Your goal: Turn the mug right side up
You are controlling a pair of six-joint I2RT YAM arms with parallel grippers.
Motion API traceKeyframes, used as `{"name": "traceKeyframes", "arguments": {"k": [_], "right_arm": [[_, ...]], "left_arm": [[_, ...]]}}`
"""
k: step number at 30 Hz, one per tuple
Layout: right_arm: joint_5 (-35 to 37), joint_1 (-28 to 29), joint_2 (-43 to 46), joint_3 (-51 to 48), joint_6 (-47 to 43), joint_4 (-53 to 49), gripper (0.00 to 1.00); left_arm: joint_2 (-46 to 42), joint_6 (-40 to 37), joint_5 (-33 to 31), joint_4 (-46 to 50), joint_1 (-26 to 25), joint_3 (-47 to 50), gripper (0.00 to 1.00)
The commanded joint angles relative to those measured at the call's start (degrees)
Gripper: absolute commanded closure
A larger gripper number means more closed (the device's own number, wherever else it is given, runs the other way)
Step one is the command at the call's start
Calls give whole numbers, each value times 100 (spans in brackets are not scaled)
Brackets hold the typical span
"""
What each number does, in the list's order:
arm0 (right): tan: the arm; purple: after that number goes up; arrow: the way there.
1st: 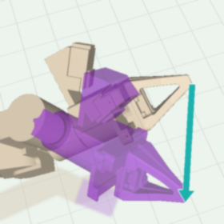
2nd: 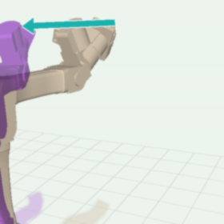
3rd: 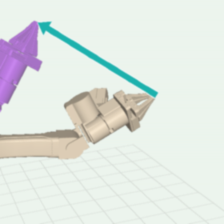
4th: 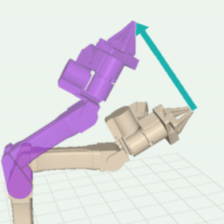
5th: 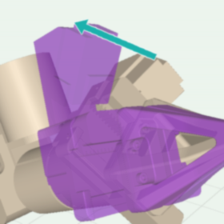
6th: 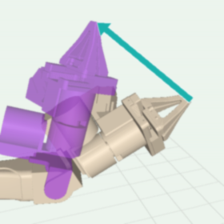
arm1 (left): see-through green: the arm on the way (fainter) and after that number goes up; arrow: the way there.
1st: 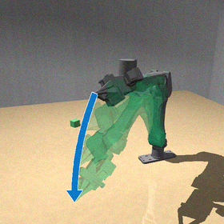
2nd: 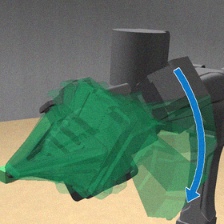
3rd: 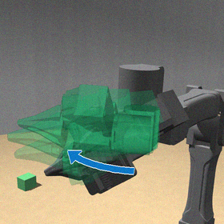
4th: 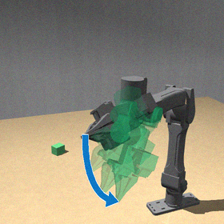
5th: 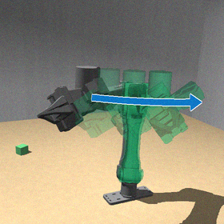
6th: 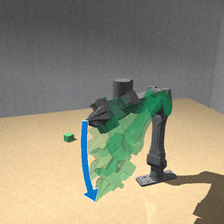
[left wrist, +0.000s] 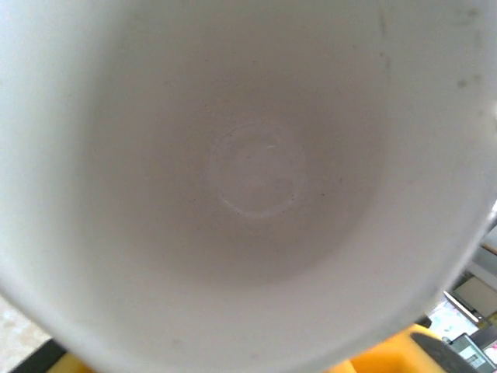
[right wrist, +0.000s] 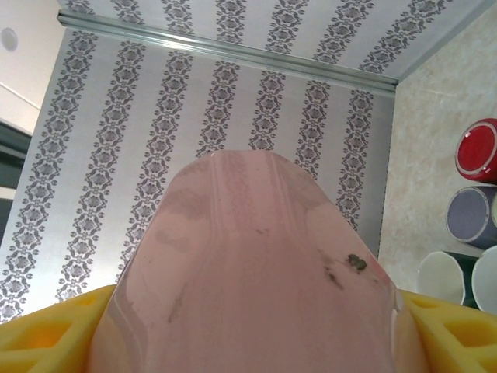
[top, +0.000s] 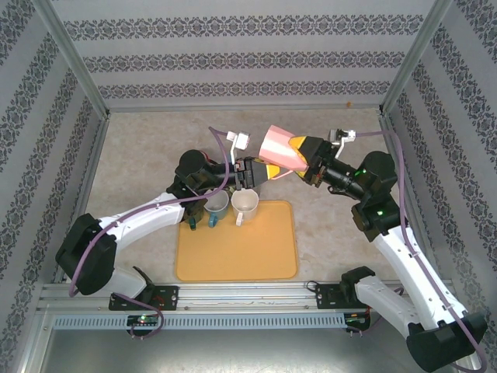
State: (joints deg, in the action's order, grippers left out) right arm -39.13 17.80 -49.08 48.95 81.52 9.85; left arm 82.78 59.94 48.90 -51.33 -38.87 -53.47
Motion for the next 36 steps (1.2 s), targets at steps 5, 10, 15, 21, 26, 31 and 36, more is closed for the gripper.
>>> {"name": "traceKeyframes", "arguments": {"k": [5, 10, 15, 21, 26, 31, 36], "right_arm": [[-94, 50, 195, -130, 135, 635, 53], [-94, 48, 234, -166, 14, 585, 51], [-40, 46, 278, -83, -292, 413, 28], [362, -69, 573, -66, -911, -295, 2], [787, -497, 953, -179, -1735, -1412, 2], [1876, -936, 1132, 235, -3577, -3419, 2], [3180, -829, 1317, 554, -4829, -4275, 2]], "left_arm": [[-56, 51, 188, -913, 71, -21, 84], [-125, -64, 179, -828, 73, -3, 92], [-258, -247, 176, -615, 70, 17, 93], [-576, -707, 44, 150, 64, -12, 93], [-1152, -1986, -876, 2508, -33, -214, 89], [-1427, -3074, -2434, 4519, -586, -534, 90], [-1021, -3800, -4388, 6056, -1651, -1188, 90]]}}
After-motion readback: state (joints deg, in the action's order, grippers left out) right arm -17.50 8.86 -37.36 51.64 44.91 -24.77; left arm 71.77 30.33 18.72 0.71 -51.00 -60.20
